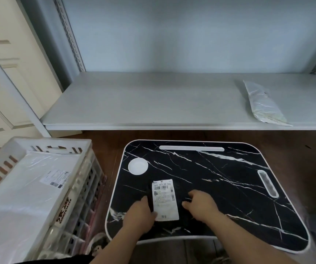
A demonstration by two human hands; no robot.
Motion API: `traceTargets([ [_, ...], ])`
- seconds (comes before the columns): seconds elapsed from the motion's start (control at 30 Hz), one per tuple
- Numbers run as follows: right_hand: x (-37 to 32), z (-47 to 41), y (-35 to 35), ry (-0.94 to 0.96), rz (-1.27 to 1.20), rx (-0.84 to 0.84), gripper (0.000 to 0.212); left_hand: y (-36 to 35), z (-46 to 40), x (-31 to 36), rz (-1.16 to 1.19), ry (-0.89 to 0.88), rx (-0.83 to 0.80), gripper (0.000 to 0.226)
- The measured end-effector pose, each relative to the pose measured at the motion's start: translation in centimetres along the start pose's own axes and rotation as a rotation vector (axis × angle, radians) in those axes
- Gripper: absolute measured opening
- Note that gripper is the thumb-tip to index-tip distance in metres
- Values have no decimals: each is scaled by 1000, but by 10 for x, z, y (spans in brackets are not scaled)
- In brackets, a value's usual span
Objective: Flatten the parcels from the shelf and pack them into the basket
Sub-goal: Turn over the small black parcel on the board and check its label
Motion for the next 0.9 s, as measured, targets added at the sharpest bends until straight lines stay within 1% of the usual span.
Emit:
traceTargets([
  [0.07, -22, -4, -2, 201, 153, -8, 72, 7, -5, 1, -84, -23, 80, 85],
  [0.1, -32, -8, -9, 310, 274, -43, 83, 9, -10, 5, -160, -68, 109, 94],
  [0.13, -42, -9, -16, 409, 384, -80, 91, 8, -11, 13, -255, -138, 117, 98],
  [0.17, -50, -10, -24, 496, 463, -119, 96, 3, -12, 23, -366, -228, 105, 97],
  [0.23, -58, -16, -40, 601, 565, -180, 100, -12, -15, 36, -556, -394, 64, 86],
  [0.27, -57, -20, -49, 625, 593, -203, 102, -20, -17, 39, -611, -440, 44, 80],
  [0.33, -51, -28, -61, 646, 627, -235, 107, -32, -23, 36, -644, -454, 0, 77],
  [0.43, -40, -40, -73, 653, 656, -271, 115, -40, -34, 28, -650, -441, -46, 84],
  [0.5, -39, -41, -77, 654, 636, -301, 115, -43, -40, 23, -667, -437, -84, 86],
  [0.53, -37, -44, -78, 647, 630, -298, 114, -44, -44, 22, -672, -436, -90, 87],
  [0.6, -46, -46, -67, 703, 595, -146, 113, -45, -47, 22, -683, -443, -95, 90],
  [0.63, -47, -46, -65, 725, 586, -110, 113, -46, -47, 23, -686, -449, -97, 93],
  [0.67, -46, -48, -67, 726, 593, -119, 112, -47, -47, 23, -691, -454, -98, 94],
  [0.7, -40, -51, -69, 692, 615, -144, 114, -48, -48, 23, -694, -456, -98, 93],
  [0.77, -32, -52, -71, 606, 573, -181, 121, -49, -50, 22, -693, -455, -94, 94],
  [0.83, -36, -52, -74, 665, 544, -195, 117, -50, -51, 22, -697, -457, -92, 95],
  [0.87, -39, -51, -73, 708, 549, -169, 115, -50, -52, 22, -701, -456, -87, 95],
  [0.9, -36, -48, -75, 678, 526, -223, 115, -51, -53, 21, -705, -451, -84, 95],
])
Point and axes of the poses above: each hand's wrist, its own z-axis away from the middle knuckle, its own y-axis out of the back of the hand, x = y × z, the point moved 10 cm from there along -z, towards the middle knuckle, and after that the axes turned 9 degrees about y, right-handed, at the moved point
